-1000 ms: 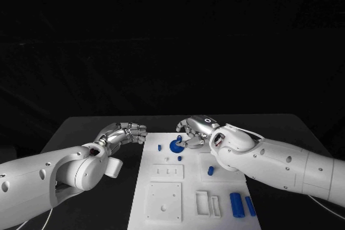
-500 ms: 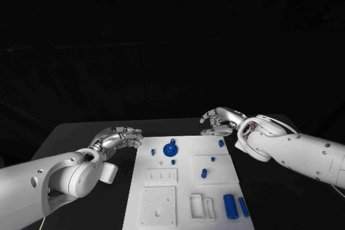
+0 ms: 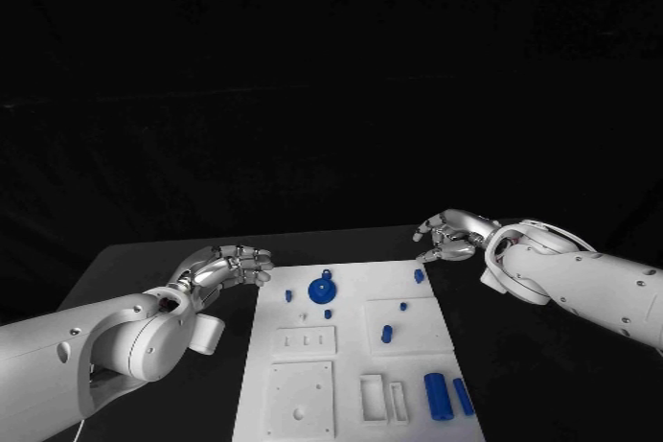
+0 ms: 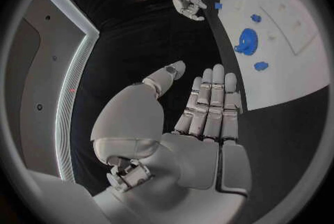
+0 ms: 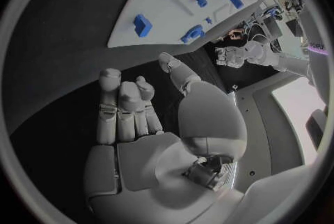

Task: Assemble the parts on the task board

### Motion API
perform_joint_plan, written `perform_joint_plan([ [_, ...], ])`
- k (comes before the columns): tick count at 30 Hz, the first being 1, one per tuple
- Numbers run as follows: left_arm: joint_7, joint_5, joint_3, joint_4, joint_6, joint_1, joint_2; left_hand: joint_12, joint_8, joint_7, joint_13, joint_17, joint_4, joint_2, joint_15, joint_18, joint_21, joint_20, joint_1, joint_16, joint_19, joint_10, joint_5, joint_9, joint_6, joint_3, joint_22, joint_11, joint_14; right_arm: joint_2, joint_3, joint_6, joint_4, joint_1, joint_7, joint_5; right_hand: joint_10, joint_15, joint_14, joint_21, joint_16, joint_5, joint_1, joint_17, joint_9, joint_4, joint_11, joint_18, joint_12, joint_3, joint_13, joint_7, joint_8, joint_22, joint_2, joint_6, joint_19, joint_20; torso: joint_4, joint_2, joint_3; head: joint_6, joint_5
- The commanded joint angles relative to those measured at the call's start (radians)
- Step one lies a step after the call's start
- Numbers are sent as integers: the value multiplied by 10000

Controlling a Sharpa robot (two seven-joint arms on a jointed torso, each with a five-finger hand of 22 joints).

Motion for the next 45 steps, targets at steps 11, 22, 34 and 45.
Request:
perform_joint_plan([
  [11,94,-24,-3,-40,236,3,-1,-64,-54,139,3,-6,-28,-20,-10,88,-11,-17,-107,0,-38,-79,-54,15,-68,13,10,-11,-54,-18,-1,1094,-396,-110,213,509,-258,46,-151,-101,-179,1387,449,23,-55,-36,17,637,-32,-256,-40,95,-13,175,68,12,-239,107,-13,17,-4,-53,-55],
  [22,92,-24,-3,-76,250,3,-15,-66,-55,139,3,-7,-36,-20,-10,89,-13,-18,-102,0,-39,-82,-55,16,-72,17,10,-11,-57,-4,-5,1463,-453,-366,159,236,-410,14,-233,-136,-258,2554,817,30,-86,-44,-16,637,-53,-183,-43,59,-38,189,17,-50,-389,187,6,4,-13,-165,-90],
  [34,86,-26,-3,-67,252,3,-41,-68,-57,141,3,-8,-38,-18,-9,88,-14,-17,-104,-1,-40,-85,-56,17,-76,19,11,-9,-60,124,-15,1381,-471,-516,182,-170,-447,11,-248,-116,-284,1739,825,48,-91,-39,-20,637,-32,-329,-52,55,-8,189,31,-23,-435,222,-5,-2,-24,-229,-44],
  [45,84,-28,-3,-90,261,3,-28,-69,-58,142,3,-9,-40,-17,-9,87,-16,-17,-105,-2,-41,-88,-56,19,-78,21,11,-8,-62,305,-28,1331,-637,-599,170,-176,-418,24,-216,-109,-288,400,565,77,-100,-16,-5,637,-1,-531,-83,71,53,170,202,96,-408,219,11,0,-35,-281,-66],
])
